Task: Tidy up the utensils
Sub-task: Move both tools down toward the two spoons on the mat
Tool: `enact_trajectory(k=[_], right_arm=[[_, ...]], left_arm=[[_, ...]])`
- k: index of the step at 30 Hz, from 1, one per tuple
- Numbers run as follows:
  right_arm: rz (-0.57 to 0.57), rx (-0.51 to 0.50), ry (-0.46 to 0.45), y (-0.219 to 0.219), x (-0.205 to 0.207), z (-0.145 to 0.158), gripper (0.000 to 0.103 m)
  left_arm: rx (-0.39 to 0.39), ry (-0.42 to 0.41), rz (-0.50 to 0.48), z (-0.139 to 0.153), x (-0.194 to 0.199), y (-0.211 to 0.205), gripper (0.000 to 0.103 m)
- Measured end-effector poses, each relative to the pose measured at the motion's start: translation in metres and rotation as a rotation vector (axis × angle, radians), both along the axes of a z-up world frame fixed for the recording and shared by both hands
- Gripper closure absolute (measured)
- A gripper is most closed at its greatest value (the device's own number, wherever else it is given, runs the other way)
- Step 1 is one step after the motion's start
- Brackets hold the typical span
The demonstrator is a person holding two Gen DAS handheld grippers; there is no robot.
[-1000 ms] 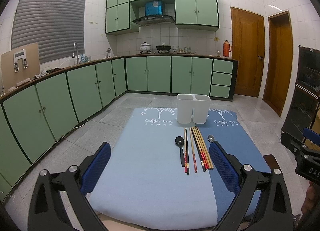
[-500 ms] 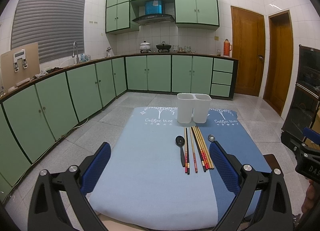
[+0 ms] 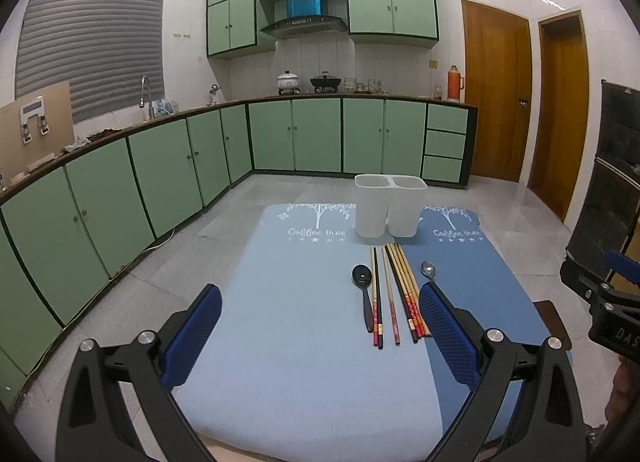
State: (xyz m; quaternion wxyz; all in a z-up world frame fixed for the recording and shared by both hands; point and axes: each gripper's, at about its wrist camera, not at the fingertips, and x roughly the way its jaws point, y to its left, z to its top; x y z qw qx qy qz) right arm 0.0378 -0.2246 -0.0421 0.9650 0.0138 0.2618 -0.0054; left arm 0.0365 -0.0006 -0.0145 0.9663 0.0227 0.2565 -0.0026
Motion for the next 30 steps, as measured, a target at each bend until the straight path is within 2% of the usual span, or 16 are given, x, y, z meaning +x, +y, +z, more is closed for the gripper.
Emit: enact_trajectory(k=[10, 18, 23, 26, 30], right_arm=[[-0.002, -0.001, 0.109, -0.011, 0.089, -0.033, 0.005], [0.036, 0.059, 0.299, -0.010, 0.188, -0.086, 0.005], [0.053, 0.036, 0.386, -0.001, 0.231, -0.119, 0.014], [0.060, 0.030, 0.443, 0.005, 0.252, -0.137, 0.023], [0.055, 0.028, 0.483, 0.007, 0.271, -0.152, 0.029]], left_arm=[[0.047, 0.116, -0.002, -0.037, 0.088, -0.001, 0.006], [0.072, 0.245, 0.000, -0.084, 0.173, -0.007, 0.006], [0.064, 0.332, -0.013, -0.115, 0.213, -0.014, 0.010], [0.070, 0.364, -0.013, -0.127, 0.228, -0.017, 0.010], [0.060, 0.400, -0.007, -0.141, 0.242, -0.014, 0.010]])
